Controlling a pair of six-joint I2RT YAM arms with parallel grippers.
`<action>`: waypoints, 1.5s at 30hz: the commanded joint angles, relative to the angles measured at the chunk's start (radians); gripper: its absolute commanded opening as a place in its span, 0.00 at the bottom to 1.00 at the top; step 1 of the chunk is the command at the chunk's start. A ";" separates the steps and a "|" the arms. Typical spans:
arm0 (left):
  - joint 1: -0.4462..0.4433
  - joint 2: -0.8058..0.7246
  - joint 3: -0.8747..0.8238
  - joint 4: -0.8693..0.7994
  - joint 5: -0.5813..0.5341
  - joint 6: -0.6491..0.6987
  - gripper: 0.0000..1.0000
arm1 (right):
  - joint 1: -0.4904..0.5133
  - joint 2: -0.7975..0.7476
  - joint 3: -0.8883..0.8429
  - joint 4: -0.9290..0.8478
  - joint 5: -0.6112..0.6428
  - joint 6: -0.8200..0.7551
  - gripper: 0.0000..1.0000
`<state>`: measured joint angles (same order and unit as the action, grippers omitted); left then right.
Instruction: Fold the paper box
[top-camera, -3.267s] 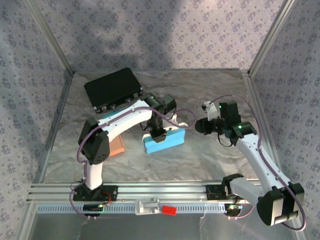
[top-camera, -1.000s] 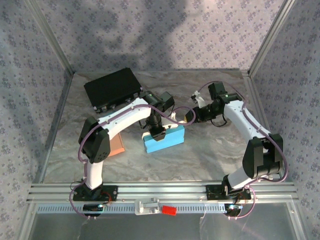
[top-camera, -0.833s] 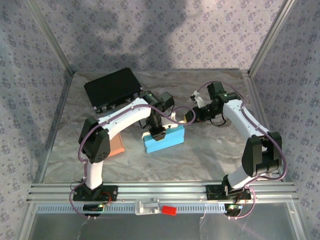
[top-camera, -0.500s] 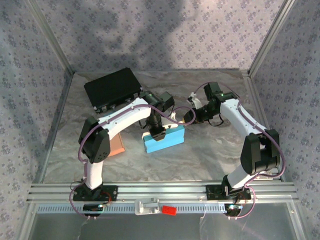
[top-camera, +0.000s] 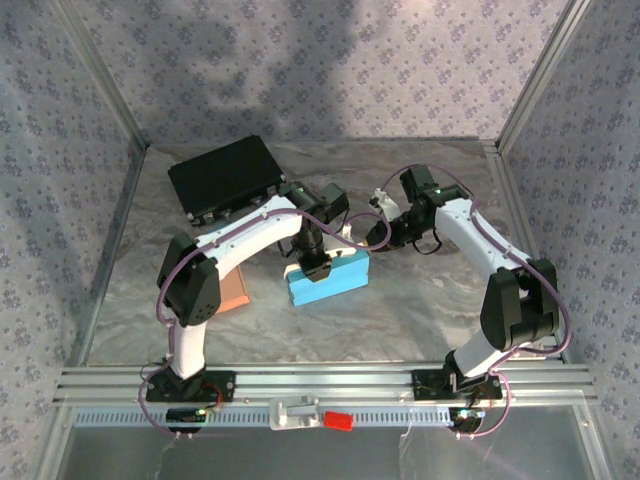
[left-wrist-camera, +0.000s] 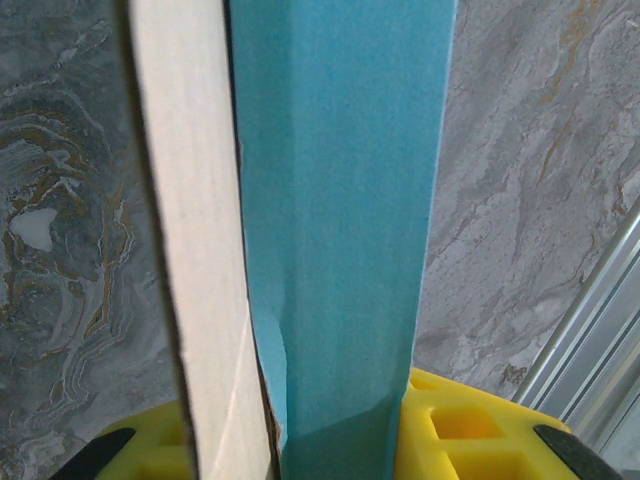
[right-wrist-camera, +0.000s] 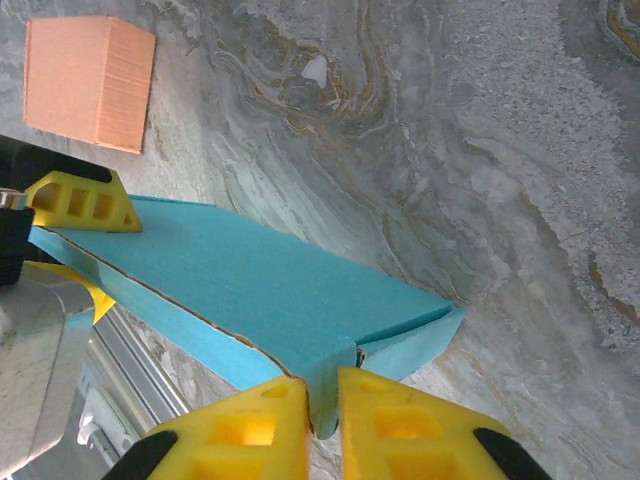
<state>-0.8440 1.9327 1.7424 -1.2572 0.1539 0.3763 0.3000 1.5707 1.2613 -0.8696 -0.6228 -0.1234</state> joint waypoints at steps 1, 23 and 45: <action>0.003 0.029 0.023 0.001 0.000 0.016 0.30 | 0.008 -0.023 0.022 -0.008 0.037 -0.005 0.13; -0.007 0.051 0.062 -0.007 -0.048 -0.007 0.31 | 0.046 -0.079 0.022 -0.009 0.122 0.251 0.00; 0.013 0.059 0.054 0.028 -0.026 -0.029 0.33 | 0.120 -0.222 -0.217 0.187 0.286 0.286 0.00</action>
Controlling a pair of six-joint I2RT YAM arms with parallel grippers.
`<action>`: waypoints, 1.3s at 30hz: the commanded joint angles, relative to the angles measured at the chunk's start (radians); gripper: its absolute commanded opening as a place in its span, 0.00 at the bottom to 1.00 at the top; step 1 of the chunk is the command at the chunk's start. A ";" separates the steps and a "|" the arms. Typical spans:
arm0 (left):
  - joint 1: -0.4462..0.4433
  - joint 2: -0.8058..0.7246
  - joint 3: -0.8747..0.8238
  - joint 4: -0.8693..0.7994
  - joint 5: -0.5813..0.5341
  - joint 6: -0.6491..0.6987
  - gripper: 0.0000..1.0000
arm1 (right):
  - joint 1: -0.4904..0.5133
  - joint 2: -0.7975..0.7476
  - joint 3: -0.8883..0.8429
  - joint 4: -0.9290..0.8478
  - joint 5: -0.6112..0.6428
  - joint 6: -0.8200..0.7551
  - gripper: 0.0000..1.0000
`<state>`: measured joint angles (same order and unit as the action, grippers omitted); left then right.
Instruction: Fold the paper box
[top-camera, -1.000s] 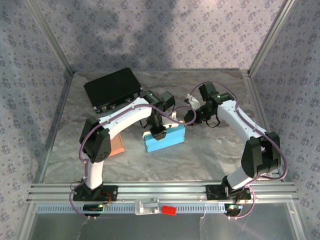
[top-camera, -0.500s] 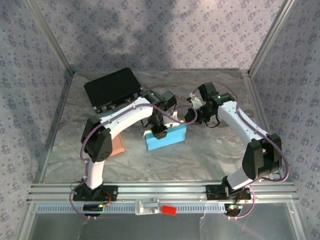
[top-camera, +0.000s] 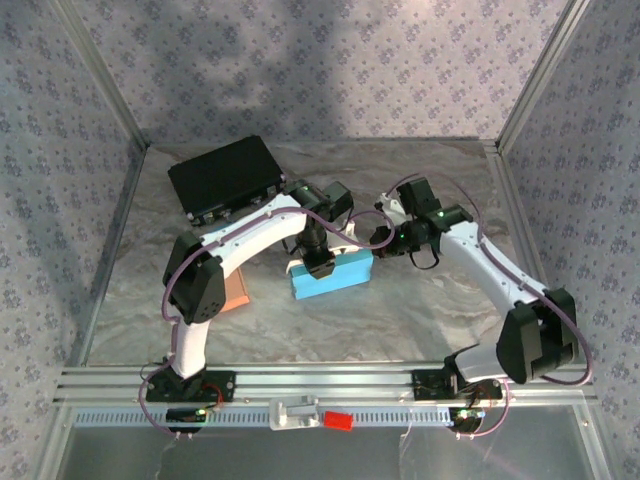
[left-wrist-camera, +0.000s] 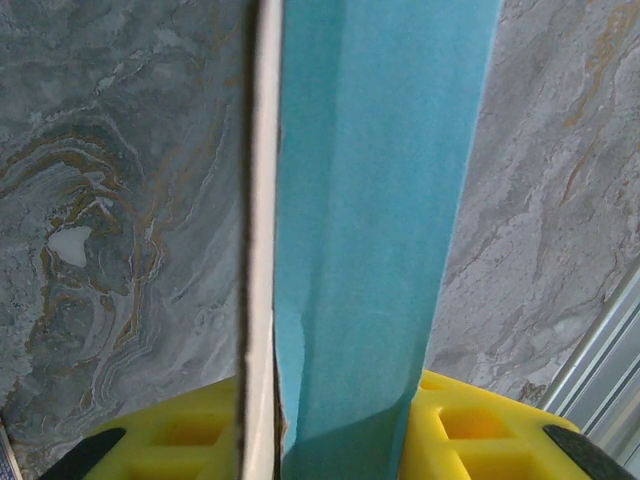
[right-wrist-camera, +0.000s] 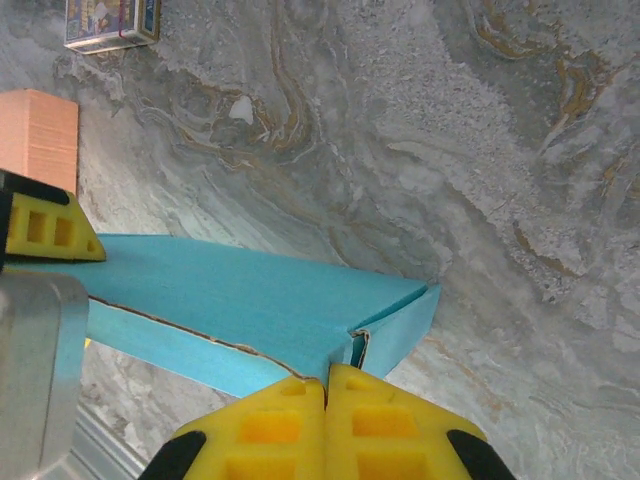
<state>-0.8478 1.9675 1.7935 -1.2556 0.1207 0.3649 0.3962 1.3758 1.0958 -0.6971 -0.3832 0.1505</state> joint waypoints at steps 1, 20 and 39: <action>0.020 0.025 0.004 0.028 0.008 -0.020 0.34 | 0.031 -0.039 -0.068 0.027 0.061 0.012 0.00; 0.052 -0.071 -0.066 0.110 0.038 -0.136 0.54 | 0.207 -0.112 -0.179 0.151 0.363 0.115 0.00; 0.188 -0.495 -0.346 0.390 0.005 -0.453 0.57 | 0.264 -0.090 -0.136 0.111 0.463 0.203 0.00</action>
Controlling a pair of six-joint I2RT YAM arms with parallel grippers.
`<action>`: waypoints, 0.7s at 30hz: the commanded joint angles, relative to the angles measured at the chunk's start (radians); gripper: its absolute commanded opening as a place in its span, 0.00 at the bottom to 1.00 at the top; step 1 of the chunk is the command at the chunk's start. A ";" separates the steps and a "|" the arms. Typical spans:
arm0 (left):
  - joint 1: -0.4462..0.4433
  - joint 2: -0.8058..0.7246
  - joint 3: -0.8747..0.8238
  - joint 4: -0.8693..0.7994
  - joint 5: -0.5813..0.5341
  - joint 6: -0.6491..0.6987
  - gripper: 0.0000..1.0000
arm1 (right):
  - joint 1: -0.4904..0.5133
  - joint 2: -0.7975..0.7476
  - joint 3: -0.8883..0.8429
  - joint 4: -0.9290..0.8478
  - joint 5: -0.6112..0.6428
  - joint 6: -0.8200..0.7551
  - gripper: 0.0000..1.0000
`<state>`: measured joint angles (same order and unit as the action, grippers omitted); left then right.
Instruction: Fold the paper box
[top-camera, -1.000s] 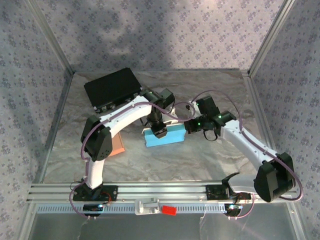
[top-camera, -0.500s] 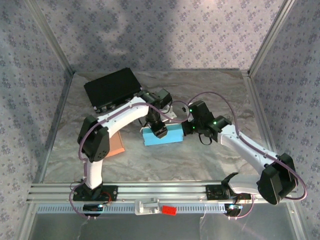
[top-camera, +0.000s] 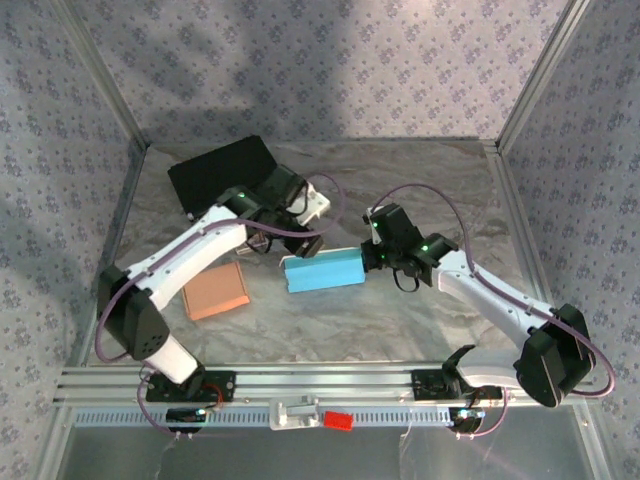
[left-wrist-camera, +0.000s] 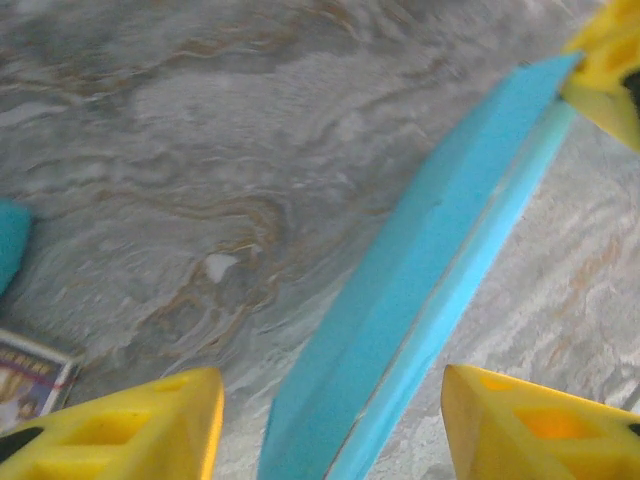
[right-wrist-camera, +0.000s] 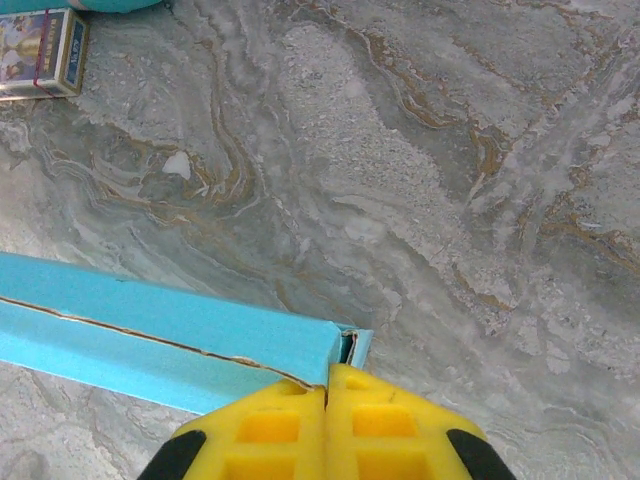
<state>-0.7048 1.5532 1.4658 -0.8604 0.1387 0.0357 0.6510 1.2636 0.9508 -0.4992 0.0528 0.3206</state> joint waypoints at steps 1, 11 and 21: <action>0.065 -0.103 -0.030 -0.048 -0.022 -0.165 0.55 | 0.010 0.020 0.009 -0.091 0.028 0.037 0.00; 0.110 -0.292 -0.229 -0.166 0.096 -0.407 0.40 | 0.021 0.047 0.051 -0.140 0.053 0.060 0.00; 0.099 -0.166 -0.168 -0.137 0.087 -0.412 0.29 | 0.025 0.051 0.054 -0.154 0.059 0.074 0.00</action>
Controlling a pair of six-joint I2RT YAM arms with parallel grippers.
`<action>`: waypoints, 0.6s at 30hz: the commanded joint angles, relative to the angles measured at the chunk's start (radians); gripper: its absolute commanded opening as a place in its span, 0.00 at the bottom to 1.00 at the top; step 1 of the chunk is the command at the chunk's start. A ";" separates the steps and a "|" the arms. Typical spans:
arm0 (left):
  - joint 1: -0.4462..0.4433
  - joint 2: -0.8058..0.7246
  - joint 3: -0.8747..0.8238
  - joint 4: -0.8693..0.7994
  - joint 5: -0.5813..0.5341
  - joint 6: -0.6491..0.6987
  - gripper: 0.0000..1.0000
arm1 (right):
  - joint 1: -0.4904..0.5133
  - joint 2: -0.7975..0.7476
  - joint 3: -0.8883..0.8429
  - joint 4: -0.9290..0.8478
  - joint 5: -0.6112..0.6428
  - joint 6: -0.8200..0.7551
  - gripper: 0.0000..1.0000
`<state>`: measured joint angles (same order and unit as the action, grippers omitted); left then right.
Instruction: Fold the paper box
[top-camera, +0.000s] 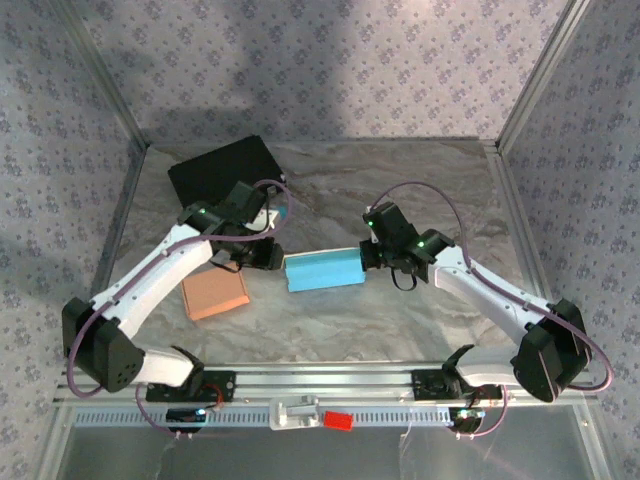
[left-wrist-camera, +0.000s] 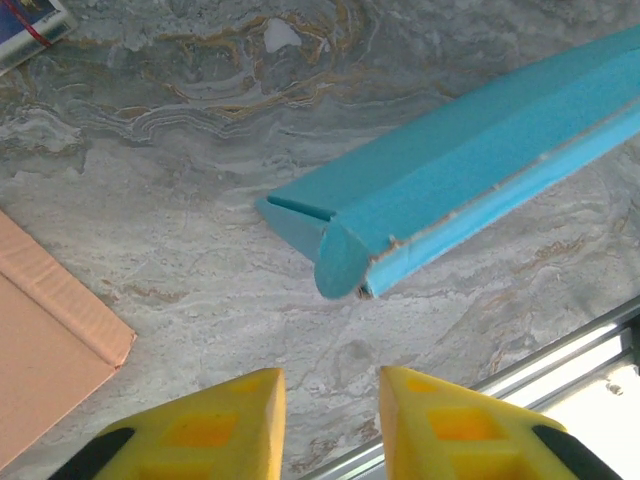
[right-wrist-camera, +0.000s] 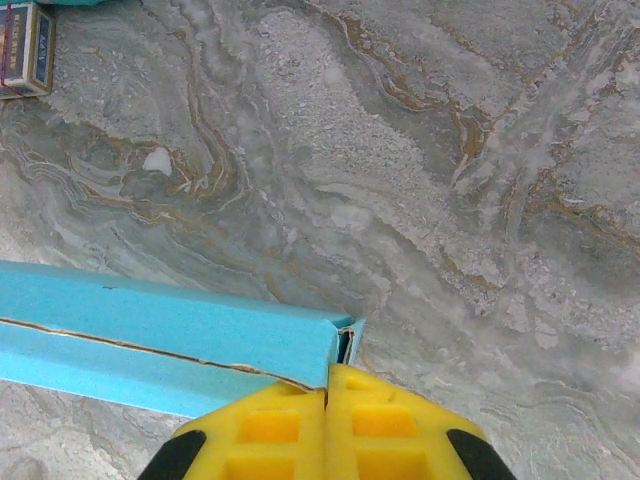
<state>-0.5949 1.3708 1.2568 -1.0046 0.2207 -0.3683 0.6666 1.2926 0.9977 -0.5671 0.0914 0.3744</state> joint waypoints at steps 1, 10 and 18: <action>-0.014 0.023 0.042 0.011 -0.001 -0.006 0.28 | 0.008 0.022 0.008 -0.087 0.020 0.020 0.00; -0.041 0.077 0.075 0.048 -0.040 0.026 0.26 | 0.008 0.024 0.007 -0.089 0.020 0.026 0.00; -0.058 0.110 0.085 0.044 -0.059 0.037 0.24 | 0.003 0.030 0.013 -0.092 0.019 0.027 0.00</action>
<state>-0.6483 1.4719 1.3140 -0.9607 0.1841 -0.3485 0.6666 1.2972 1.0035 -0.5762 0.0948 0.3832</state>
